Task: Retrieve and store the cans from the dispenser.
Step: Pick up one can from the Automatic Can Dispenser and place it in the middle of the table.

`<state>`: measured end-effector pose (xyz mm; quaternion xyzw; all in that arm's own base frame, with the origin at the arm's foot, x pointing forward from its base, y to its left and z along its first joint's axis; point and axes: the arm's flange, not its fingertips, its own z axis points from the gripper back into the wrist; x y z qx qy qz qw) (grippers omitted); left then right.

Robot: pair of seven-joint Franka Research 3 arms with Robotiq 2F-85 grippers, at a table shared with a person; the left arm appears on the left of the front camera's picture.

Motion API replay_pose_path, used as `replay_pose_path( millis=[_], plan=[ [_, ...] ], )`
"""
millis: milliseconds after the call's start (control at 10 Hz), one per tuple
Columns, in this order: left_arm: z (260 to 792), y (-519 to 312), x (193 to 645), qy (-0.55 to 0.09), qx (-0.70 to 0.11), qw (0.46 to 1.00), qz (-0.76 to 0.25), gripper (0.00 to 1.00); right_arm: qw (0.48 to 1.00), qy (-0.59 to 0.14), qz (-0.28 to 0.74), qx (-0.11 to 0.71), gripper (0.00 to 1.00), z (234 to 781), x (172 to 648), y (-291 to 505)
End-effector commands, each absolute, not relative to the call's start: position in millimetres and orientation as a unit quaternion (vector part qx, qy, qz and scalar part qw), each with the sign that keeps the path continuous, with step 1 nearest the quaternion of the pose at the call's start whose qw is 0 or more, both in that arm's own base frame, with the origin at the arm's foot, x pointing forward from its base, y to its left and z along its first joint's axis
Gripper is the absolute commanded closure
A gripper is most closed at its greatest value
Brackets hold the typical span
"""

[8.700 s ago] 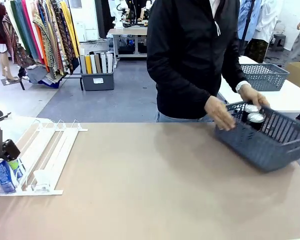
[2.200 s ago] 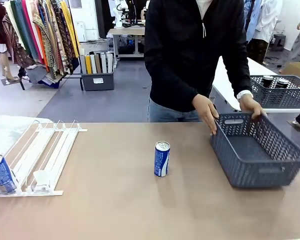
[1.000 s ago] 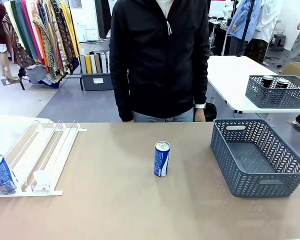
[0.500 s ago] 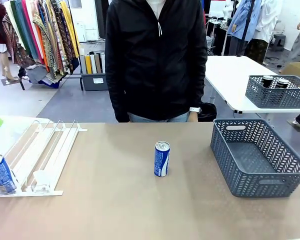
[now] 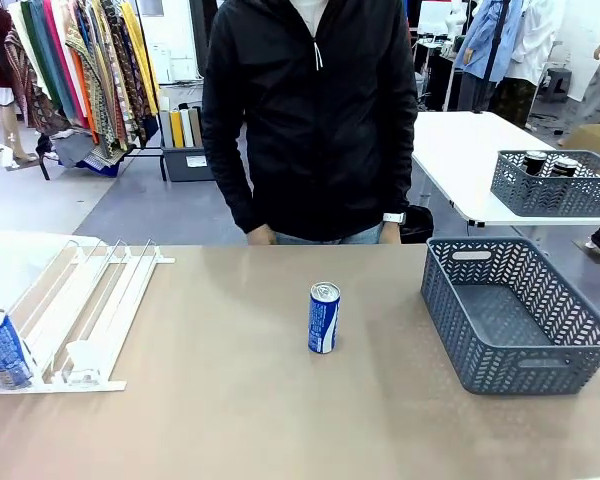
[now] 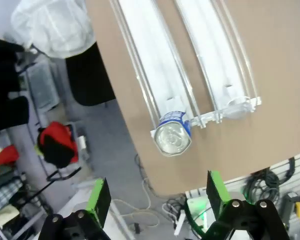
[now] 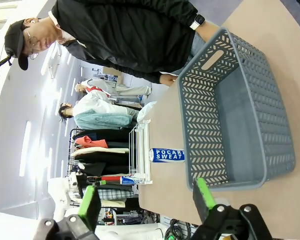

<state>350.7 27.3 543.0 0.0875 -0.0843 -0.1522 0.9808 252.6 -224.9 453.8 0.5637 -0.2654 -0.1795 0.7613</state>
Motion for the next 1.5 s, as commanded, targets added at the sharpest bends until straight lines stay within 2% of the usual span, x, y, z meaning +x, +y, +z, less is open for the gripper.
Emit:
replay_pose_path(
  millis=[0, 300, 400, 700, 1000, 1200, 1400],
  plan=[
    [547.6, 32.9, 348.1, -0.099, 0.035, 0.983, -0.154, 0.00, 0.755, -0.269, -0.179, 0.570, 0.00, 457.2, 253.0, -224.2],
    [543.9, 31.5, 350.1, -0.094, 0.049, 0.983, -0.153, 0.00, 0.755, -0.269, -0.179, 0.570, 0.00, 457.2, 253.0, -224.2],
    [522.5, 36.7, 341.7, -0.100, 0.020, 0.989, -0.110, 0.00, 0.755, -0.269, -0.179, 0.570, 0.00, 457.2, 253.0, -224.2],
    [486.4, 47.2, 325.9, -0.121, 0.002, 0.992, -0.021, 0.00, 0.755, -0.269, -0.179, 0.570, 0.00, 457.2, 253.0, -224.2],
    [452.0, 47.9, 335.9, -0.080, -0.002, 0.997, 0.007, 0.00, 0.755, -0.269, -0.179, 0.570, 0.00, 457.2, 253.0, -224.2],
    [431.9, 43.1, 346.5, -0.078, 0.033, 0.996, 0.033, 0.00, 0.755, -0.269, -0.179, 0.570, 0.00, 457.2, 253.0, -224.2],
    [417.6, 40.3, 360.0, -0.058, 0.025, 0.998, 0.029, 0.00, 0.755, -0.269, -0.179, 0.570, 0.00, 457.2, 253.0, -224.2]
  ],
)
